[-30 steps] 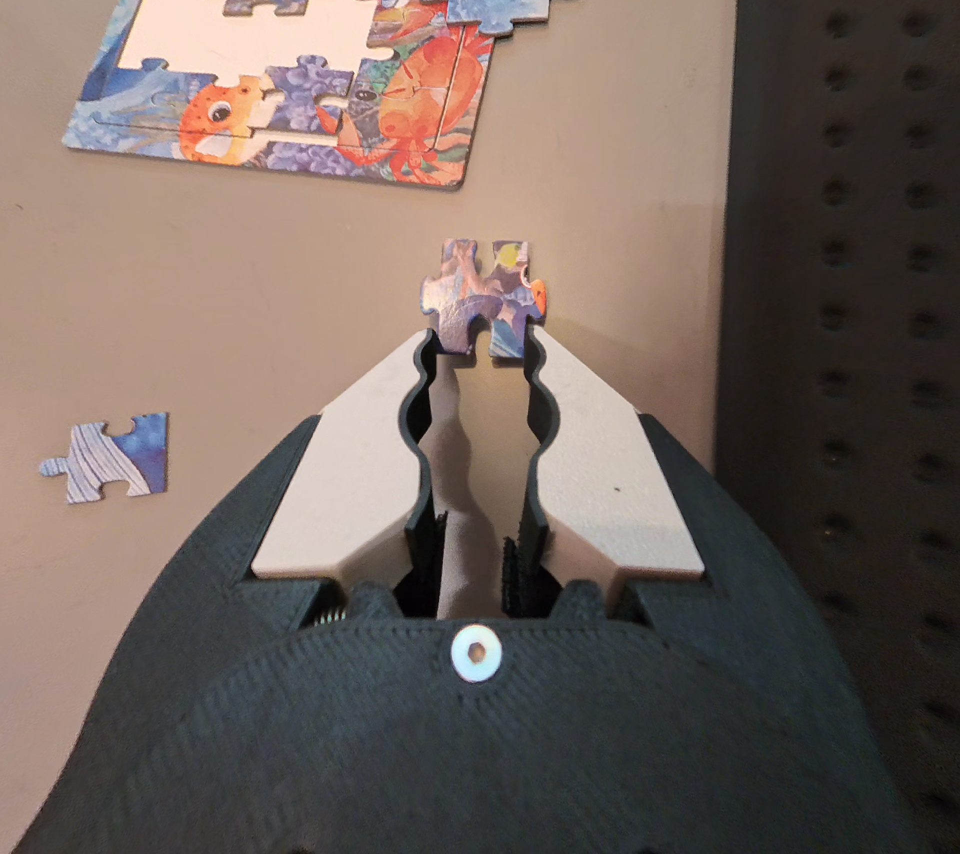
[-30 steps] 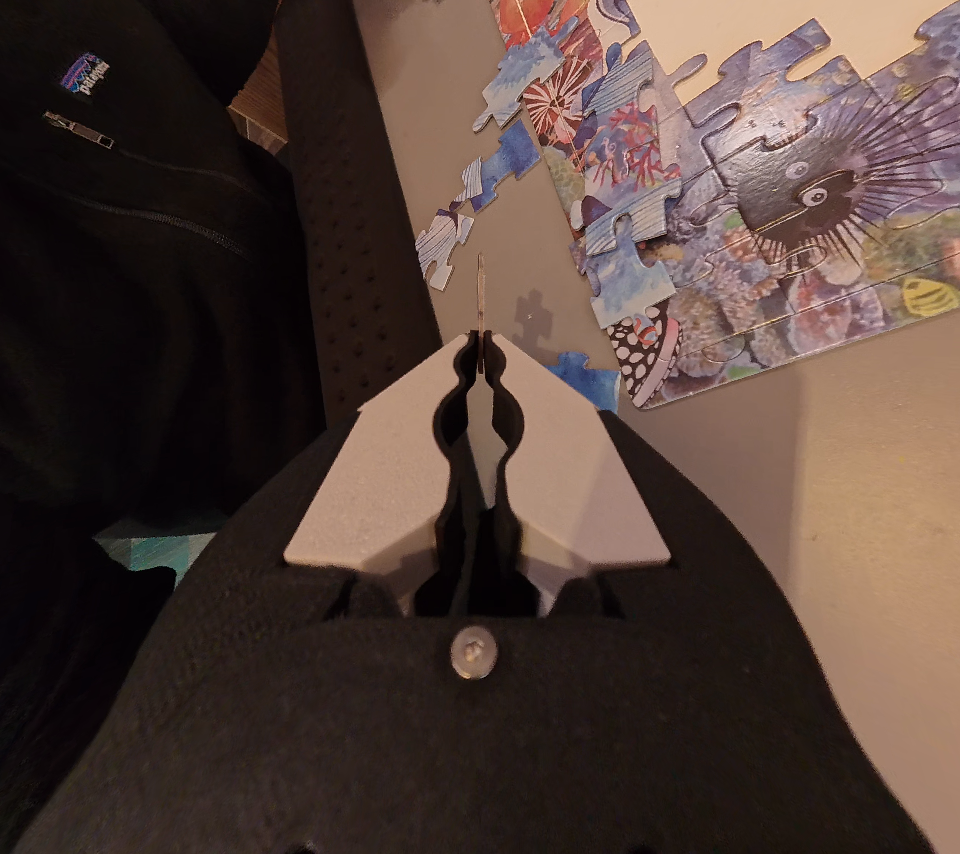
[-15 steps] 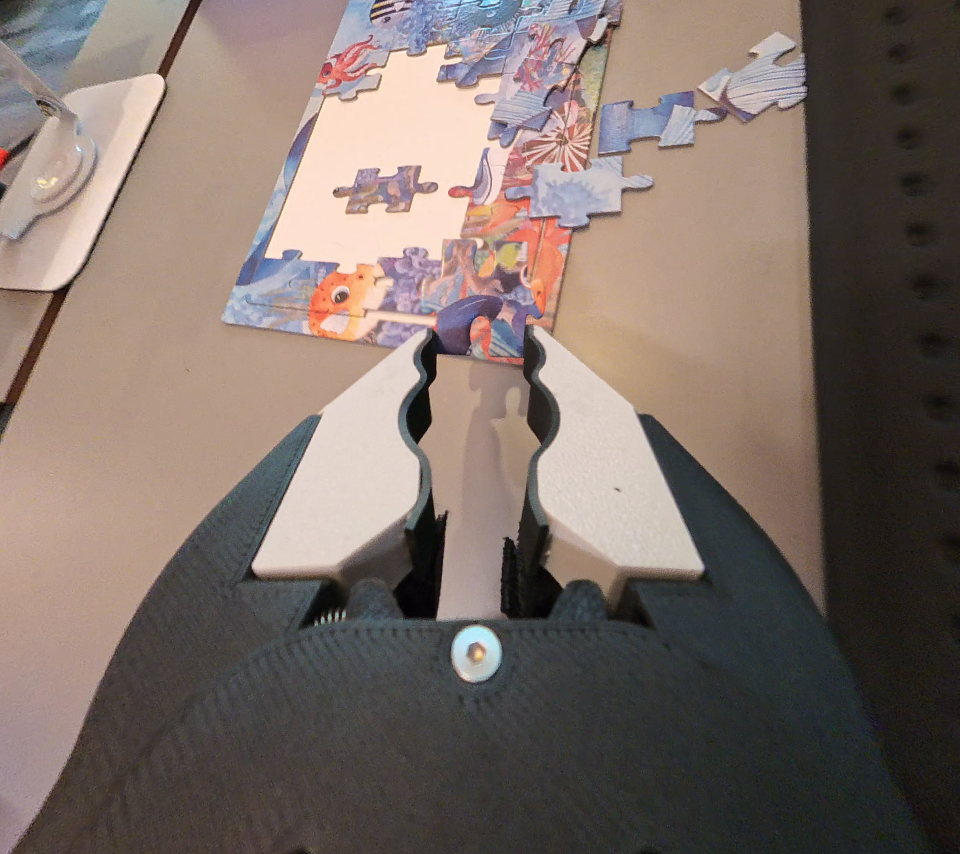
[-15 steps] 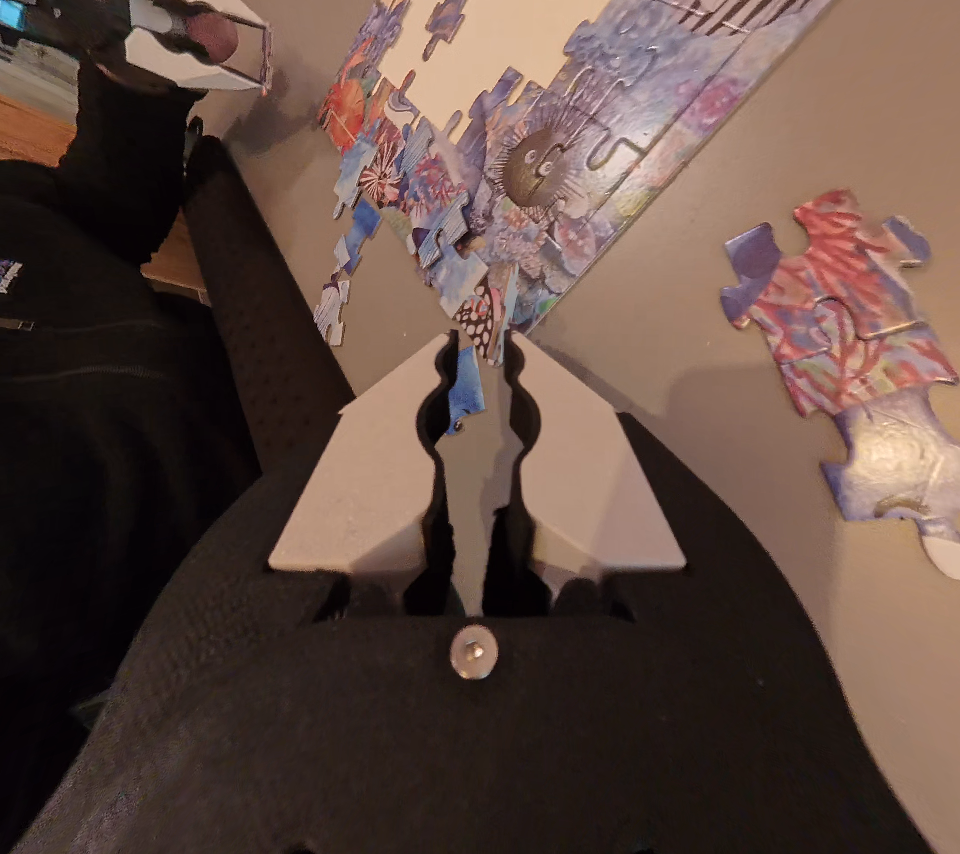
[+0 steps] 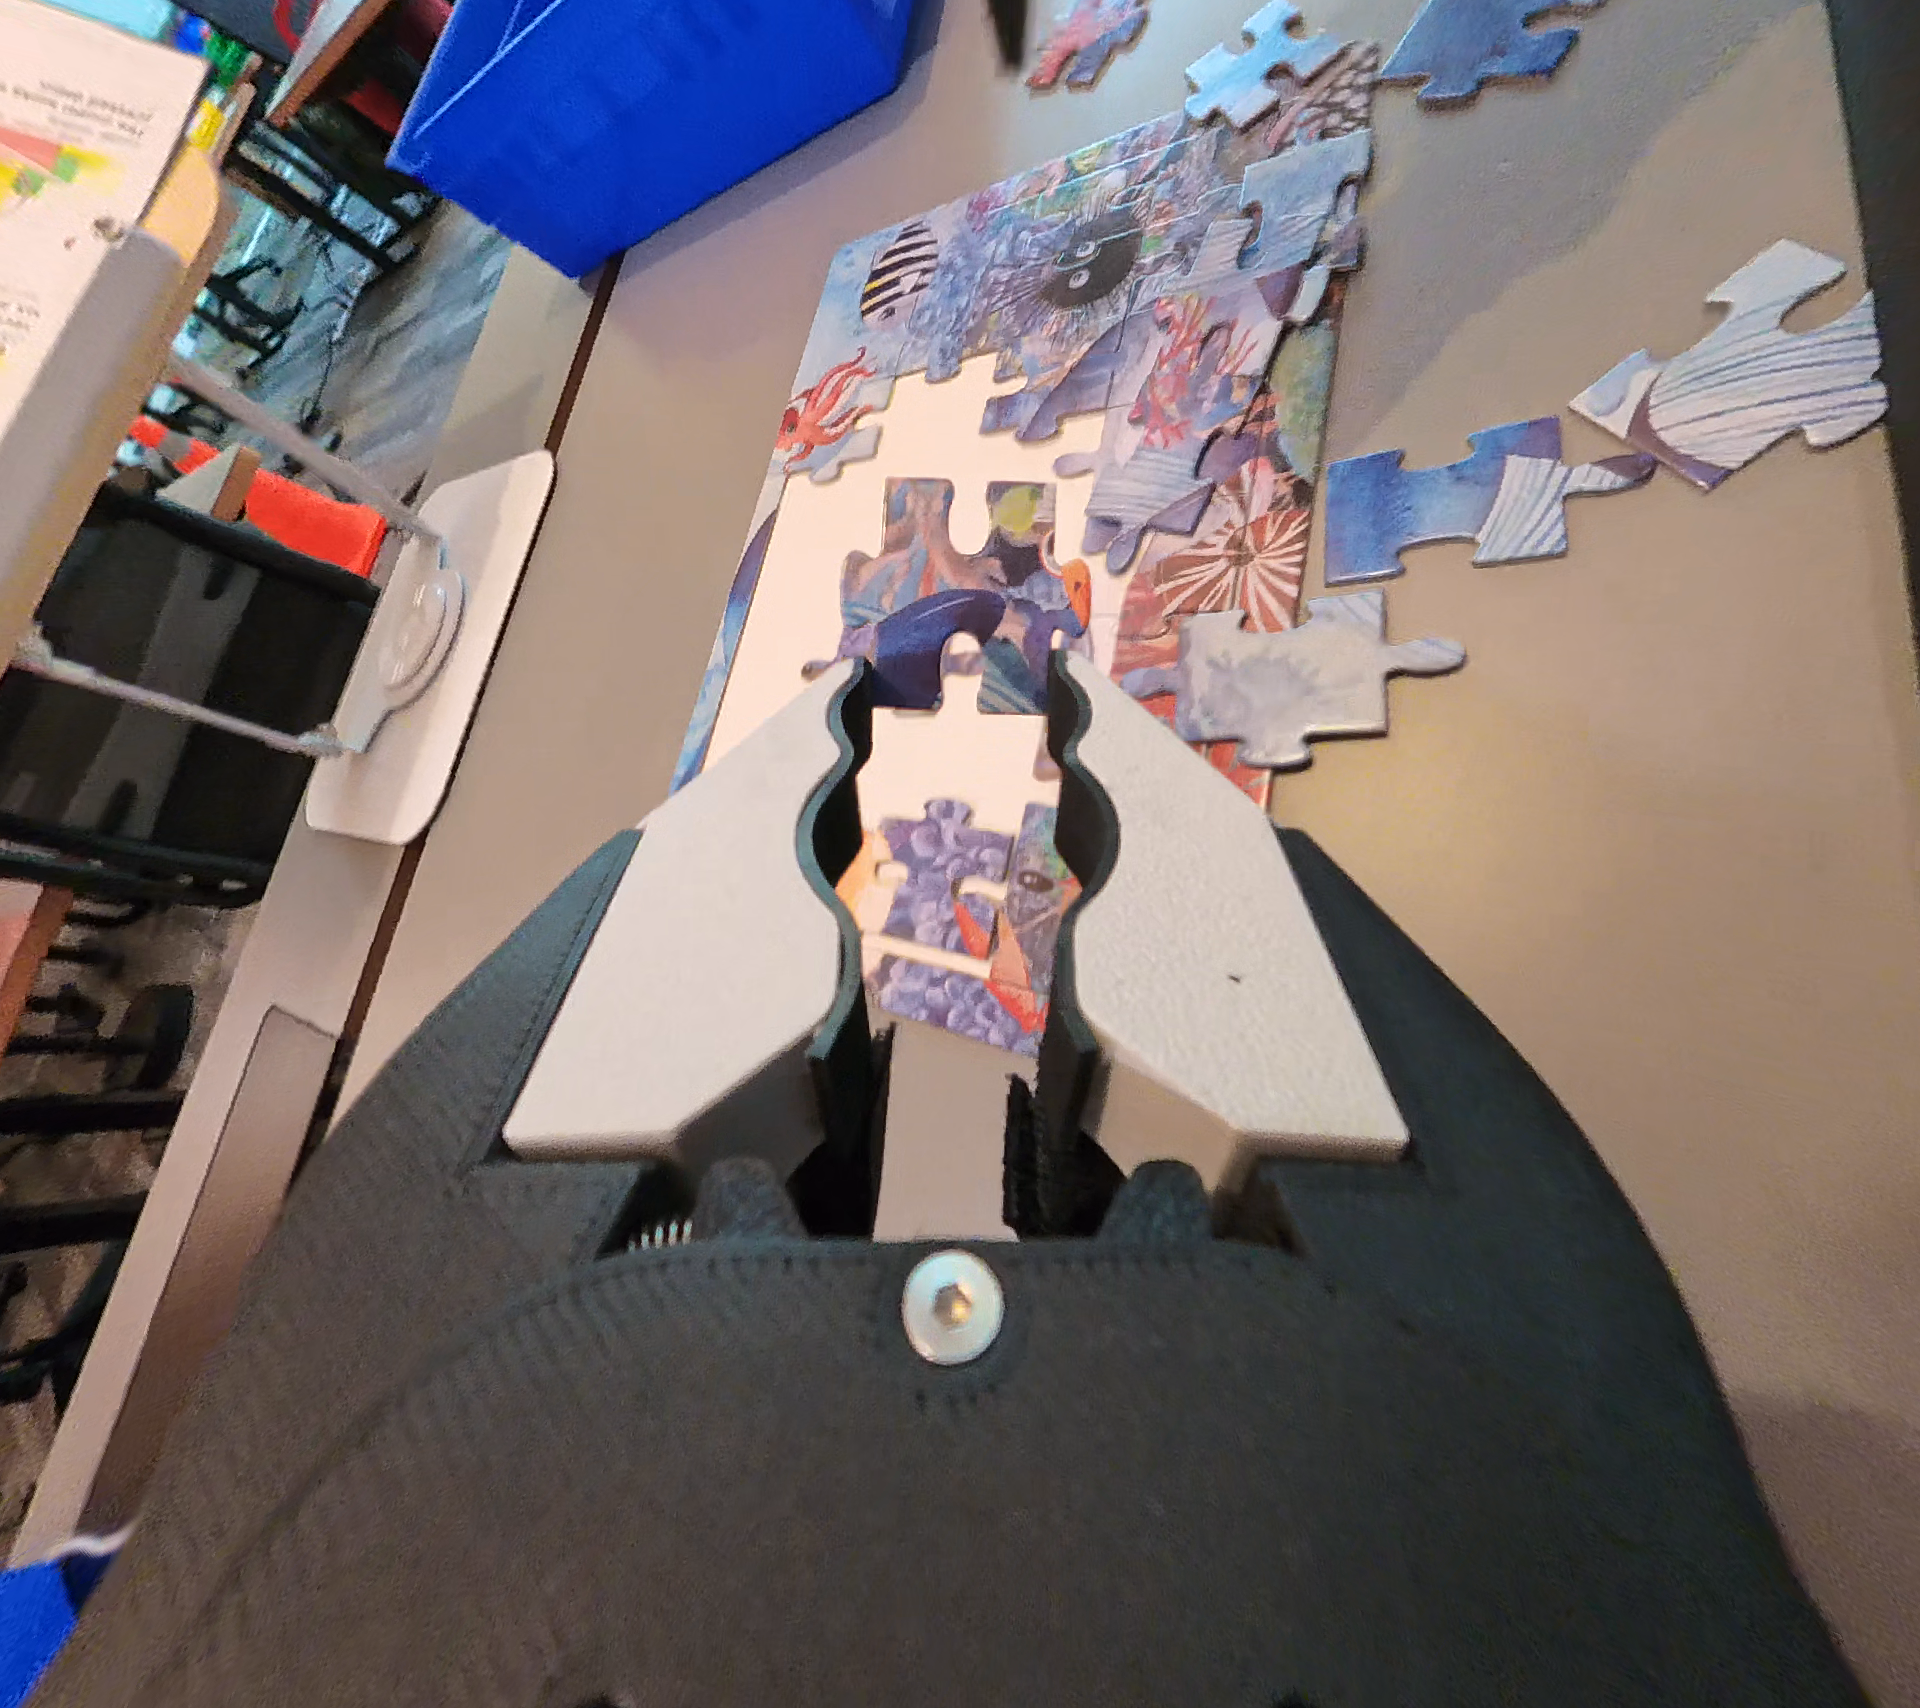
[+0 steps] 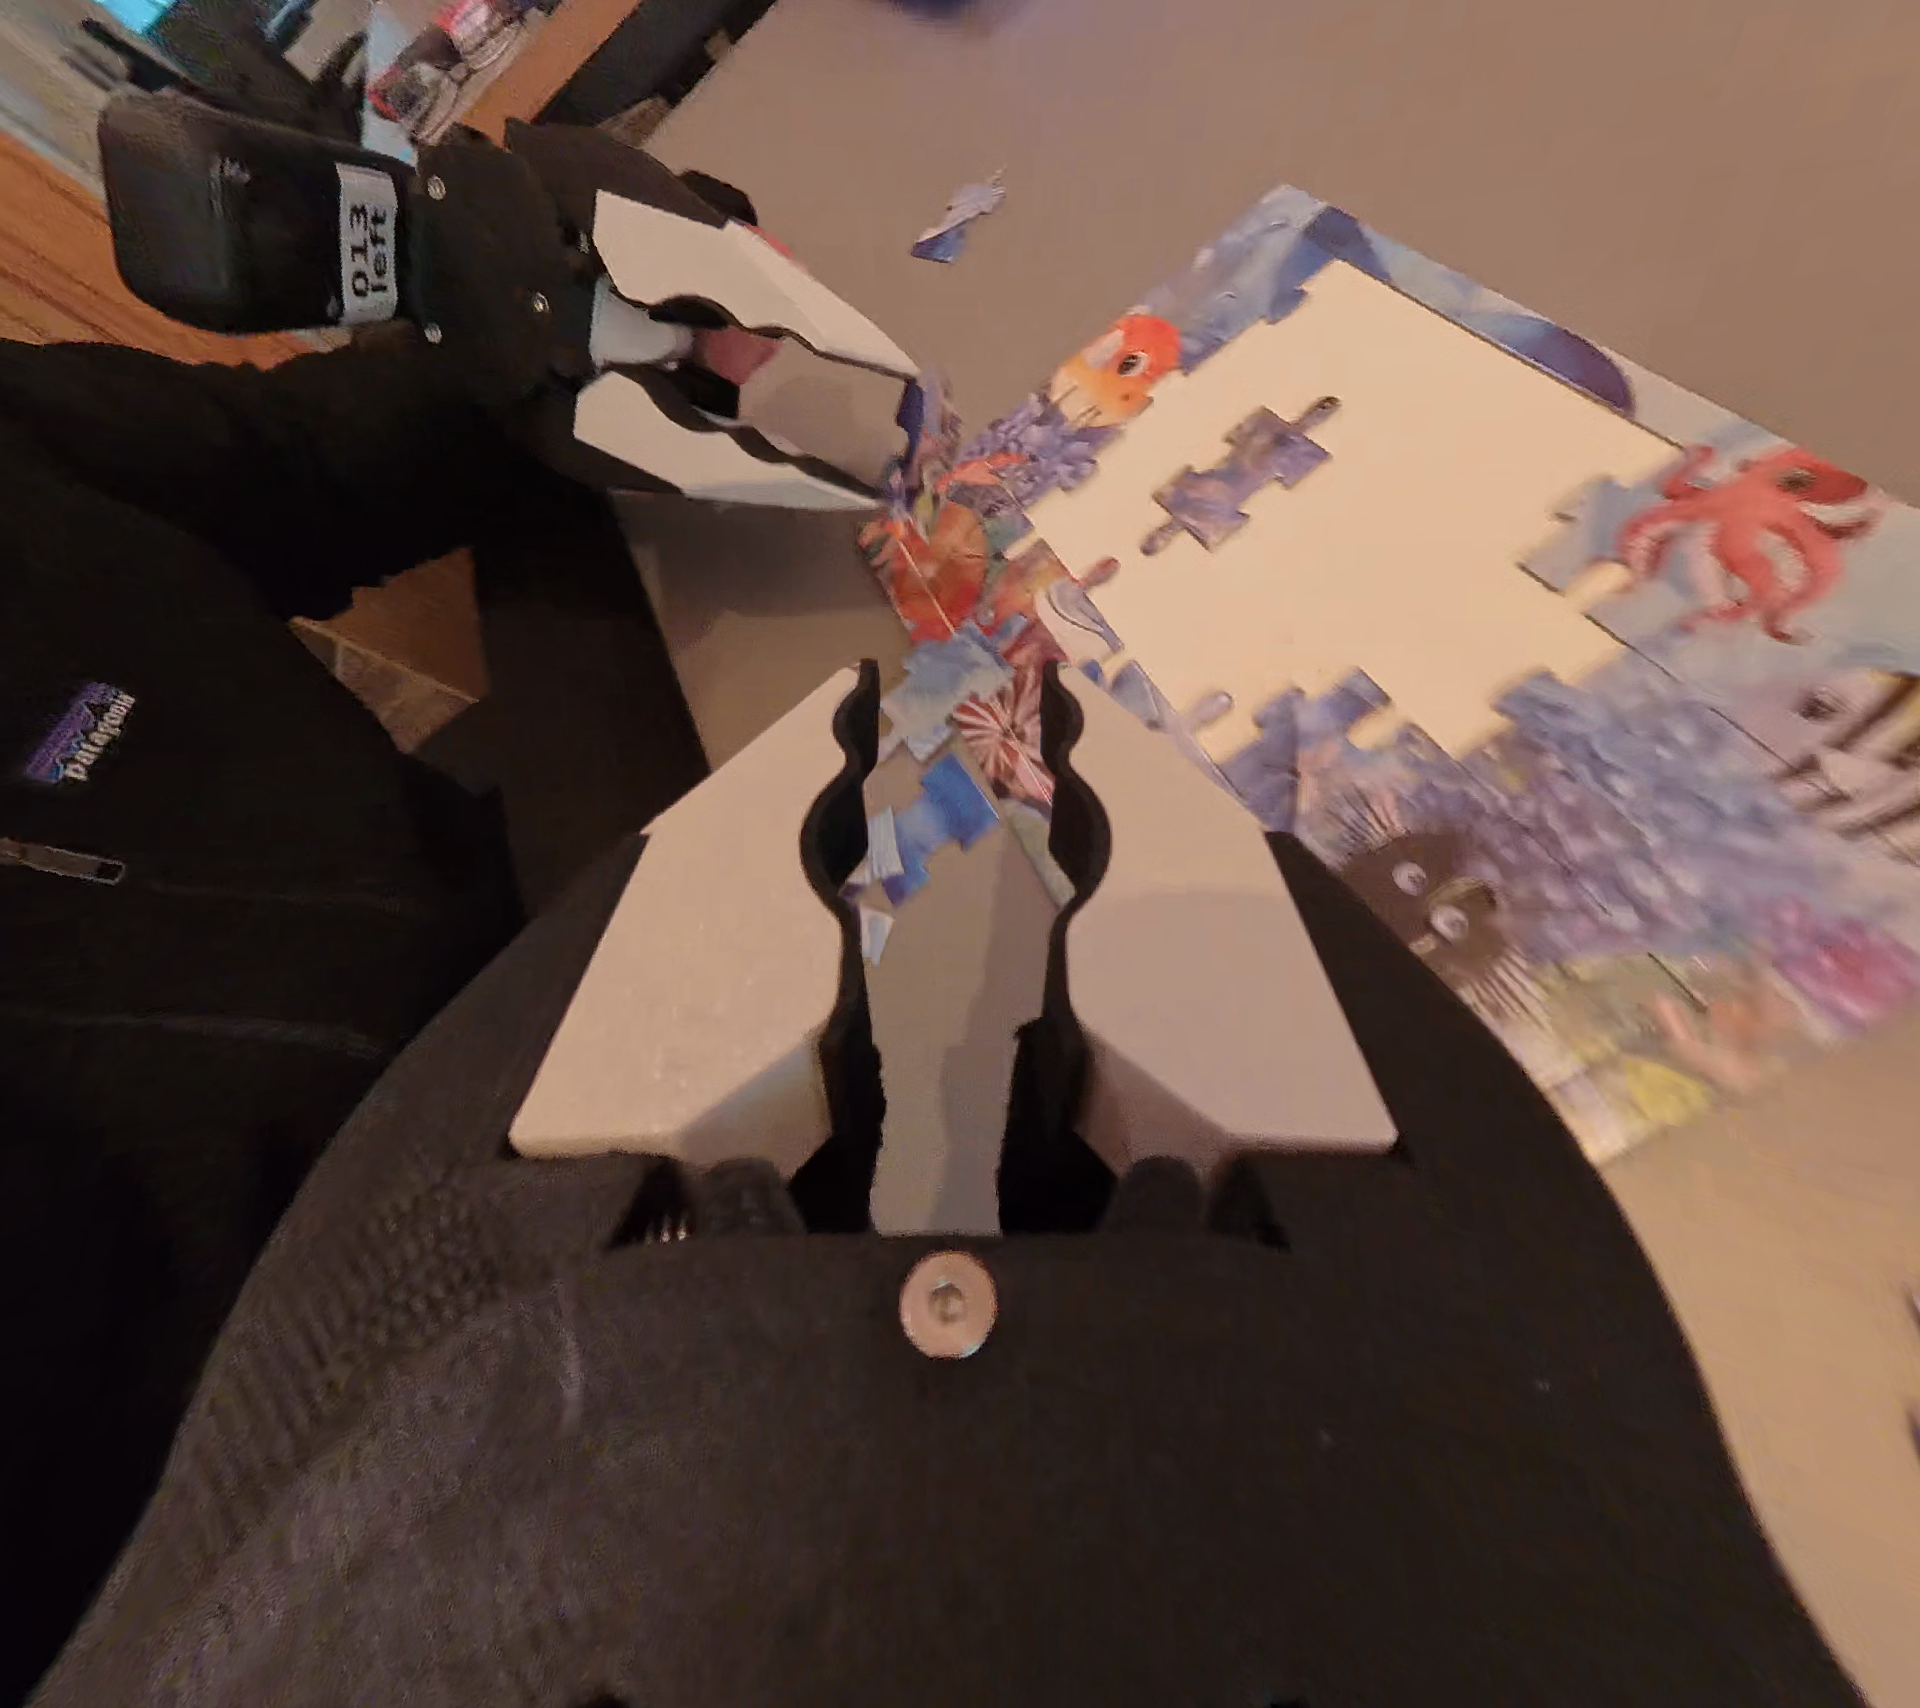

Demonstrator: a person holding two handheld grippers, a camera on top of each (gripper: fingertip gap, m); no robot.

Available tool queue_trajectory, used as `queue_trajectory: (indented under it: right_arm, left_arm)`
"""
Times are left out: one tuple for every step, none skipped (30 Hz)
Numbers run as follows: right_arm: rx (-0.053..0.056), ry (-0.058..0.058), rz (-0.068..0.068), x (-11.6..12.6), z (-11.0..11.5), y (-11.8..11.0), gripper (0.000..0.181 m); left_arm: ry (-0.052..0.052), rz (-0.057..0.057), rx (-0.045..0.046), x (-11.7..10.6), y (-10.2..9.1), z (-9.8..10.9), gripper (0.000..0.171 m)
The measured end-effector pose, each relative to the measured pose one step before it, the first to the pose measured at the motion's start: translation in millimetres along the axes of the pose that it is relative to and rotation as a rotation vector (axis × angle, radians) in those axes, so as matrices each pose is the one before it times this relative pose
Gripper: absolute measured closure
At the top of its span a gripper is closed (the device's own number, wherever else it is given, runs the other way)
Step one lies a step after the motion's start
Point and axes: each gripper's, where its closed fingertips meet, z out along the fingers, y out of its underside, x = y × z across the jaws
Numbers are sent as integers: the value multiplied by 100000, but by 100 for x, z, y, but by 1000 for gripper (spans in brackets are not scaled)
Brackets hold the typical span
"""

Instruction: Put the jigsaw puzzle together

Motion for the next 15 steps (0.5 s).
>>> queue_trajectory:
  right_arm:
    - [-447,-2237,-280,-242,1085,-389,151]
    - [-200,-2211,-1067,-184,959,-394,153]
    - [-718,-1193,-946,49,835,-347,153]
    - [-996,-537,-426,256,718,-310,153]
    - [-2547,-1323,-697,139,687,-77,152]
    - [-2682,-889,-929,151,601,-17,152]
    - [-2244,-1409,-350,70,531,-57,154]
    - [-2612,-3137,591,-157,514,50,156]
    - [-3191,-4317,1565,-287,507,171,157]
    - [-3441,-3428,1526,-179,477,233,159]
    - [-2805,-1813,170,-37,439,172,163]
    - [-3312,-2834,-520,-258,462,261,168]
    - [-3095,-3308,-745,-394,470,195,171]
    - [-971,-529,-991,-7,379,-116,174]
    - [-1224,-690,-987,-22,326,-62,180]
  left_arm:
    - [415,3020,190,271,-251,224,140]
    - [-1210,2739,-65,-10,-169,175,140]
    - [133,1726,-207,98,-105,148,140]
    - [1060,1422,729,235,-214,77,140]
    - [664,1941,1450,190,-297,4,140]
    - [-209,2214,-88,53,-77,-2,140]
    - [259,2998,55,130,-56,-34,140]
    - [655,3179,594,223,-116,-70,140]
    - [-399,2311,-99,42,-13,-36,140]
    - [-428,1577,-616,-20,78,-17,140]
    - [195,1517,409,75,-59,-39,140]
    - [-142,1409,739,-9,-101,-63,140]
    - [226,1761,-42,27,4,-47,140]
    - [1158,2448,-617,165,120,-24,140]
    - [754,3347,-1007,98,252,-51,140]
